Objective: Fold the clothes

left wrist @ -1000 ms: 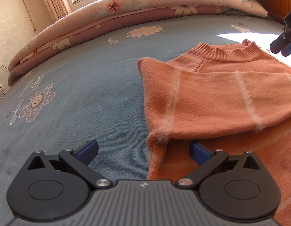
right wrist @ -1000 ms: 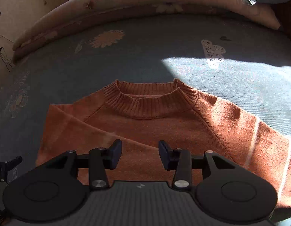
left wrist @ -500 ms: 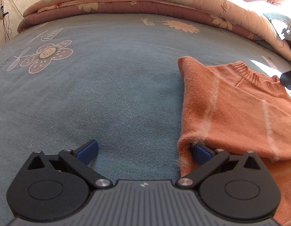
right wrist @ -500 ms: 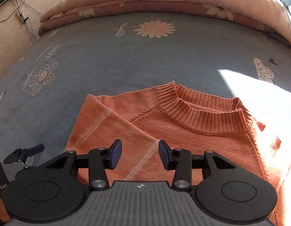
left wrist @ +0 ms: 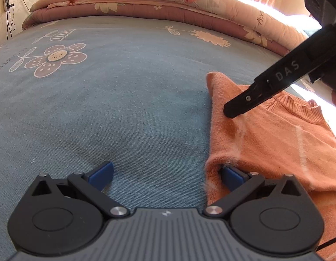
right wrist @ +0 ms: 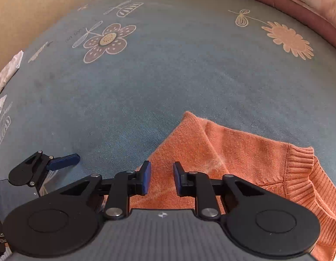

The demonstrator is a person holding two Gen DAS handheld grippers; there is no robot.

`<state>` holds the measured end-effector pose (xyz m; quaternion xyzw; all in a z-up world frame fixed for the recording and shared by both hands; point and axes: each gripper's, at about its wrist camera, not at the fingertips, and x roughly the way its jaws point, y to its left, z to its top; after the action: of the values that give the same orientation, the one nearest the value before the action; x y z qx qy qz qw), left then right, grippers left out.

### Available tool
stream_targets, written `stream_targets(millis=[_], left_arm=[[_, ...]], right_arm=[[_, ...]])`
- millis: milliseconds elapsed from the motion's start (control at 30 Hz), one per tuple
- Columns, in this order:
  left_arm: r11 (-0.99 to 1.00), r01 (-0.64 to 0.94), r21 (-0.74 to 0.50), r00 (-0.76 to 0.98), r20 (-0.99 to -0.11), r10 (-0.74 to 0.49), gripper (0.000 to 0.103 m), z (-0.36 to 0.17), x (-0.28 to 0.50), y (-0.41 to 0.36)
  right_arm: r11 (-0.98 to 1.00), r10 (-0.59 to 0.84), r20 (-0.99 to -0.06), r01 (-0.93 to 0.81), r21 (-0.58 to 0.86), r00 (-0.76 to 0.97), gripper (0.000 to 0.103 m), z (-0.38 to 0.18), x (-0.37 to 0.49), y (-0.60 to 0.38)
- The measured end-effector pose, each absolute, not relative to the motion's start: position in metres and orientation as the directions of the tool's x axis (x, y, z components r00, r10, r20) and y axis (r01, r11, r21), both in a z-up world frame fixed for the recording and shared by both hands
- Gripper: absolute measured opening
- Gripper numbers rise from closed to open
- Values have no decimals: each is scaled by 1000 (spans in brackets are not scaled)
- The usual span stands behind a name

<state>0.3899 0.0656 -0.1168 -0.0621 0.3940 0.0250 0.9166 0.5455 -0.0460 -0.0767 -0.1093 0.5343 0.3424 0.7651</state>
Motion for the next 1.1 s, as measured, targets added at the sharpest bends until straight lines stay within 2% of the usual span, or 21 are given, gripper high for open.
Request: stream_targets(millis=[133, 200, 267, 400, 567, 633, 733, 833, 1100], left_arm=[[990, -98, -98, 702, -713, -1, 103, -115, 384, 69], [990, -99, -100, 708, -706, 0, 102, -114, 381, 70], [991, -73, -109, 731, -683, -21, 102, -105, 378, 74], [979, 123, -162, 760, -618, -198, 102, -84, 385, 65], [915, 348, -206, 704, -587, -400, 102, -84, 408, 38], [887, 383, -259, 676, -576, -460, 102, -89, 418, 31], [858, 372, -354, 596, -618, -514, 102, -106, 432, 26], [863, 362, -352, 569, -651, -503, 102, -118, 434, 26], [857, 407, -317, 569, -646, -509, 102, -120, 428, 28]], right_arm=[[758, 439, -881, -600, 257, 177, 26, -103, 546, -38], [749, 447, -876, -611, 256, 181, 31, -105, 546, -33], [741, 456, -872, -618, 261, 178, 32, -105, 546, -33], [739, 482, -860, -604, 298, 166, 32, -103, 549, -40], [749, 494, -840, -600, 281, 225, 31, -81, 557, -56], [759, 496, -829, -594, 268, 260, 31, -72, 563, -66], [768, 489, -822, -591, 248, 291, 30, -66, 573, -75], [757, 486, -829, -608, 240, 278, 30, -73, 587, -74], [722, 462, -852, -662, 201, 245, 29, -83, 618, -64]])
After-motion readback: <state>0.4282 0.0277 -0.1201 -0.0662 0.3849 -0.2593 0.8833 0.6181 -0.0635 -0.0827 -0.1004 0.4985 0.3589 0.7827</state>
